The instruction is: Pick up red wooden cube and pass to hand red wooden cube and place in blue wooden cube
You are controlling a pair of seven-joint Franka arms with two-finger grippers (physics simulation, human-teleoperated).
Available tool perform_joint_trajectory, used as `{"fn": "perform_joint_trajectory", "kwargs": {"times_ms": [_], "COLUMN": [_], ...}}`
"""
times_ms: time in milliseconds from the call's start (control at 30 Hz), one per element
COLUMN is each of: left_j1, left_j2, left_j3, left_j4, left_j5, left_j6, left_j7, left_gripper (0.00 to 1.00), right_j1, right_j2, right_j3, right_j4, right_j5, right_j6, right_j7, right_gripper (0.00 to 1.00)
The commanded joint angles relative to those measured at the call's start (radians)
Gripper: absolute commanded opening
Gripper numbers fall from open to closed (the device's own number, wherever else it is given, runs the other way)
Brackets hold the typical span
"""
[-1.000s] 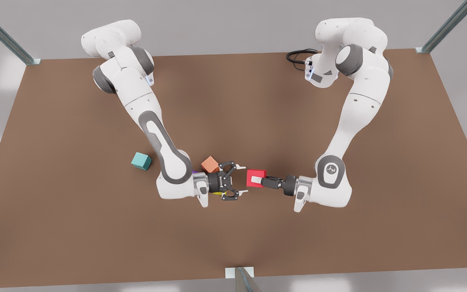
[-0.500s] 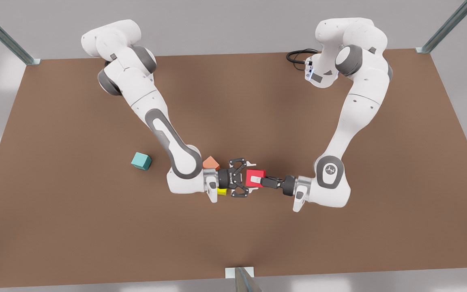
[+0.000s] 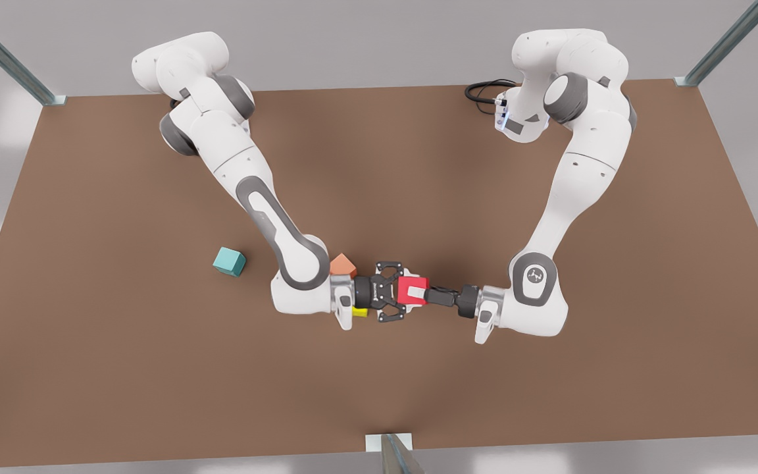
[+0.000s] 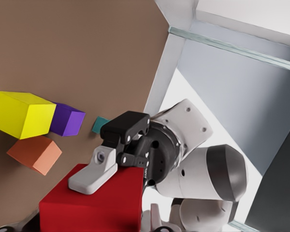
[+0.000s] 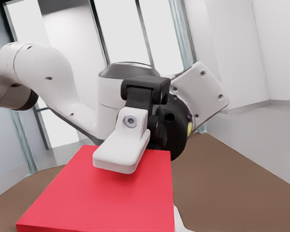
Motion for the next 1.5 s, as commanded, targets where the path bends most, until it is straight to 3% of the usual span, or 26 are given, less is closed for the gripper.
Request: {"fn": "perform_joint_trajectory", "kwargs": {"times_ms": [0,100,167,267,300,367,433,500,533,567,600,700,833,1267,1300,1333,1467], "left_j1": [0.0,0.025,0.075,0.204,0.221,0.209,0.218,0.224,0.218,0.051,-0.002,-0.011,-0.005,-0.005,-0.002,-0.003,-0.005], "left_j2": [-0.002,-0.009,-0.018,-0.032,-0.106,-0.278,-0.407,-0.469,-0.575,-0.777,-0.805,-0.778,-0.781,-0.778,-0.778,-0.778,-0.778], "left_j3": [-0.001,-0.001,-0.002,-0.005,-0.002,-0.018,-0.024,-0.021,0.062,0.394,0.467,0.455,0.42,0.418,0.418,0.418,0.418], "left_j4": [0.0,0.0,0.004,0.019,0.053,0.054,0.056,0.057,-0.018,-0.291,-0.316,-0.285,-0.277,-0.279,-0.279,-0.28,-0.28], "left_j5": [0.002,0.015,0.056,0.16,0.336,0.932,1.272,1.325,1.316,1.092,1.073,1.099,1.096,1.091,1.091,1.091,1.092], "left_j6": [0.0,-0.009,-0.054,-0.228,-0.274,-0.437,-0.48,-0.558,-0.479,-0.289,-0.304,-0.314,-0.318,-0.344,-0.344,-0.344,-0.344], "left_j7": [0.011,0.011,0.002,-0.009,-0.07,-0.144,-0.145,-0.203,-0.188,0.0,0.019,-0.032,-0.03,-0.036,-0.038,-0.038,-0.036], "left_gripper": [1.0,1.0,1.0,1.0,1.0,1.0,1.0,1.0,1.0,1.0,1.0,1.0,1.0,1.0,1.0,1.0,1.0], "right_j1": [-0.002,-0.036,-0.112,-0.232,-0.23,-0.229,-0.22,-0.217,-0.215,-0.215,-0.217,-0.217,-0.224,-0.215,-0.215,-0.215,-0.215], "right_j2": [-0.002,-0.02,-0.032,-0.117,-0.163,-0.196,-0.238,-0.313,-0.394,-0.469,-0.517,-0.632,-0.732,-0.785,-0.784,-0.782,-0.778], "right_j3": [0.0,-0.082,-0.138,-0.148,-0.167,-0.173,-0.188,-0.24,-0.254,-0.259,-0.259,-0.26,-0.265,-0.263,-0.262,-0.262,-0.262], "right_j4": [0.001,0.004,-0.004,-0.013,-0.019,-0.036,-0.098,-0.239,-0.386,-0.528,-0.61,-0.843,-1.001,-1.17,-1.17,-1.17,-1.17], "right_j5": [0.003,-0.114,-0.393,-0.874,-1.054,-1.342,-1.496,-1.511,-1.519,-1.522,-1.539,-1.58,-1.652,-1.695,-1.695,-1.694,-1.692], "right_j6": [-0.002,-0.085,-0.191,-0.262,-0.262,-0.26,-0.26,-0.24,-0.154,-0.073,-0.048,0.071,0.091,0.2,0.2,0.202,0.2], "right_j7": [-0.033,-0.019,-0.004,0.014,0.088,0.174,0.182,0.182,0.183,0.215,0.224,0.223,0.223,0.224,0.226,0.226,0.226], "right_gripper": [0.53,0.54,0.54,0.54,0.54,0.54,0.54,0.54,0.54,0.54,0.54,0.54,0.54,0.55,0.68,1.0,1.0]}}
